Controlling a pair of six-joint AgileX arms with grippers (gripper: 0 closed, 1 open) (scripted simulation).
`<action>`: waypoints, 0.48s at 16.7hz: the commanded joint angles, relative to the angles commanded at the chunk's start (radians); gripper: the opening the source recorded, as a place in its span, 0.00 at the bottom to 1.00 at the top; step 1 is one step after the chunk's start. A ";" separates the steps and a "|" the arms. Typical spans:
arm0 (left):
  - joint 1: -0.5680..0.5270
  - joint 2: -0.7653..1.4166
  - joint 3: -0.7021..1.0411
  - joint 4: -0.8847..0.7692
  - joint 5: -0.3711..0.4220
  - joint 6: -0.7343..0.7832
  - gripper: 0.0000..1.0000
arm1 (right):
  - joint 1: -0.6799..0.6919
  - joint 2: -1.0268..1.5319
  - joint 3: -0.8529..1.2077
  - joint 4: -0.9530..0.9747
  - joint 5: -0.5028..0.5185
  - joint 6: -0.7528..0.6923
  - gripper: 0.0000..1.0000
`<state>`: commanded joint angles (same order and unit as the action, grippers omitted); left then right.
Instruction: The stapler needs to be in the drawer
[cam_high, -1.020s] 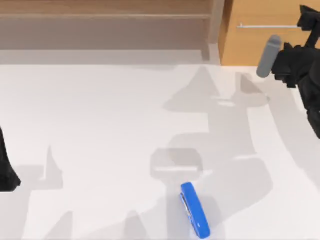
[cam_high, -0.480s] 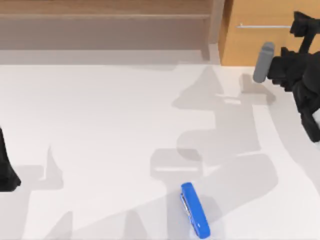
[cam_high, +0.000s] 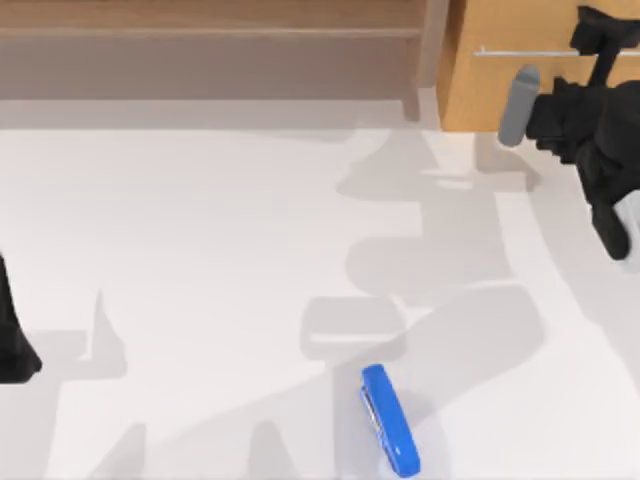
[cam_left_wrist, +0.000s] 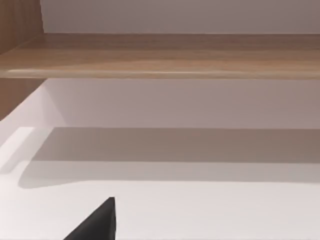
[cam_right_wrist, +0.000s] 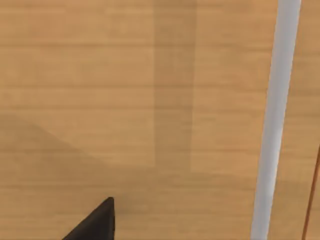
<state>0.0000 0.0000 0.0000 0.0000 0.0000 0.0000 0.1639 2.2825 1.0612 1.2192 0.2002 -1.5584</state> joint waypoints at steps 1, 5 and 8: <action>0.000 0.000 0.000 0.000 0.000 0.000 1.00 | 0.000 0.000 0.000 0.000 0.000 0.000 1.00; 0.000 0.000 0.000 0.000 0.000 0.000 1.00 | 0.000 0.000 0.000 0.000 0.000 0.000 0.77; 0.000 0.000 0.000 0.000 0.000 0.000 1.00 | 0.000 0.000 0.000 0.000 0.000 0.000 0.55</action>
<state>0.0000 0.0000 0.0000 0.0000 0.0000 0.0000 0.1639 2.2825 1.0612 1.2192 0.2002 -1.5584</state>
